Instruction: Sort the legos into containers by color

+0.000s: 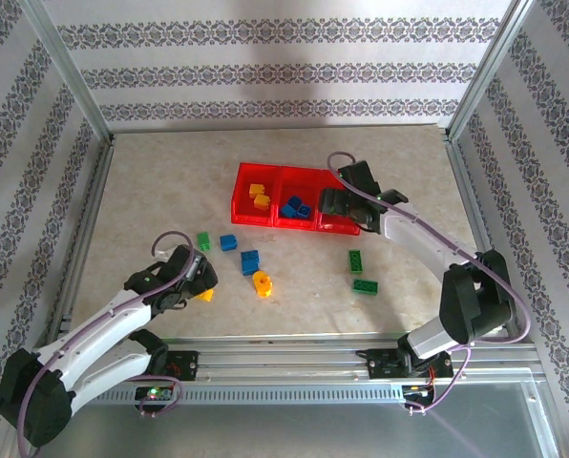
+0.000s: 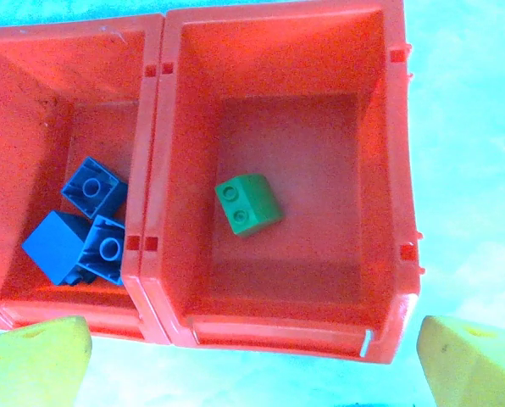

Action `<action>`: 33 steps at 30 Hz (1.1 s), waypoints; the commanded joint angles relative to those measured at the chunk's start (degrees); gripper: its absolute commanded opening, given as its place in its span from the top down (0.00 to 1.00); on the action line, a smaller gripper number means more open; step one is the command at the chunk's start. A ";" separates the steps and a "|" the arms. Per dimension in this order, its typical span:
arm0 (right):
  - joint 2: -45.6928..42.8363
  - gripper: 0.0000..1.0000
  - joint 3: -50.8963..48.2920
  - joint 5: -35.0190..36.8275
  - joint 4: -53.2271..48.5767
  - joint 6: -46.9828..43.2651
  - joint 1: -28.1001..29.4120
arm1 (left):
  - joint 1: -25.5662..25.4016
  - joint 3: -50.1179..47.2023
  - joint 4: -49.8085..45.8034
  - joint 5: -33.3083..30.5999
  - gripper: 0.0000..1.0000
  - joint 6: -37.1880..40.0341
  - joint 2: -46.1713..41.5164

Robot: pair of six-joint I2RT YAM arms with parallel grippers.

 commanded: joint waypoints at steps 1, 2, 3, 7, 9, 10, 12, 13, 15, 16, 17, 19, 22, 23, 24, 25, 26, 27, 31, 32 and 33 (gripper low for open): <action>-3.25 0.02 -2.08 2.14 0.28 0.92 0.64 | -1.94 -0.80 -1.19 -6.34 0.05 -8.70 0.74; -3.83 0.02 -2.53 2.32 0.28 0.92 0.64 | -2.22 -0.77 -1.11 -6.76 0.06 -9.62 1.08; -4.68 0.02 -3.02 2.51 0.29 0.83 0.64 | -2.53 -0.72 -0.94 -7.15 0.08 -10.33 1.66; -7.05 0.02 -4.44 3.30 0.28 0.84 0.55 | -4.09 0.00 -2.25 -7.90 0.08 -12.75 5.20; -8.00 0.02 -5.07 3.66 0.38 1.10 0.55 | -4.93 0.46 -3.21 -8.29 0.08 -13.35 7.45; -8.46 0.02 -5.41 3.66 0.51 1.19 0.55 | -5.20 0.64 -3.63 -8.45 0.08 -13.60 8.64; -9.40 0.02 -6.07 3.74 1.01 1.22 0.55 | -5.61 0.82 -3.11 -8.46 0.08 -14.27 10.45; -9.81 0.02 -6.45 3.79 1.37 1.18 0.55 | -5.94 0.69 -2.17 -8.49 0.08 -14.43 11.11; -10.31 0.02 -6.96 3.92 1.75 1.06 0.51 | -6.27 0.68 -0.59 -8.37 0.08 -14.70 12.30; -10.53 0.02 -7.17 3.99 1.85 0.94 0.40 | -6.37 0.84 -0.08 -8.23 0.08 -14.70 12.98; -10.57 0.02 -7.26 3.93 1.86 0.92 0.31 | -6.45 1.10 -0.03 -8.12 0.08 -14.62 13.83; -10.70 0.02 -7.51 3.75 1.90 0.92 0.22 | -6.70 1.64 -0.45 -7.80 0.08 -14.44 15.08; -10.87 0.02 -7.94 3.66 2.04 1.00 0.20 | -6.89 1.64 -0.97 -6.39 0.09 -13.48 15.97; -10.85 0.02 -8.09 3.66 2.12 1.16 0.12 | -6.98 1.49 -1.25 -5.72 0.09 -13.20 16.06; -10.90 0.02 -8.12 3.66 2.12 1.23 0.11 | -6.98 1.31 -1.40 -5.18 0.10 -12.95 16.19; -10.95 0.02 -8.14 3.66 2.12 1.38 0.04 | -6.98 1.15 -1.59 -4.40 0.11 -12.47 16.15; -11.02 0.02 -8.26 3.75 2.13 1.51 0.02 | -7.07 1.04 -1.71 -3.66 0.12 -12.11 16.15; -11.17 0.02 -8.24 3.75 2.12 1.62 0.03 | -7.07 1.03 -1.84 -3.13 0.14 -11.75 16.15; -11.38 0.01 -8.23 3.92 2.41 2.26 -0.15 | -7.25 0.82 -1.92 -1.69 0.21 -10.40 16.23; -11.38 0.02 -8.22 3.92 2.43 2.40 -0.17 | -7.25 0.60 -1.61 -1.32 0.23 -10.18 16.33; -11.38 0.02 -8.15 3.92 2.38 2.49 -0.24 | -7.25 0.38 -1.06 -0.91 0.25 -10.07 16.43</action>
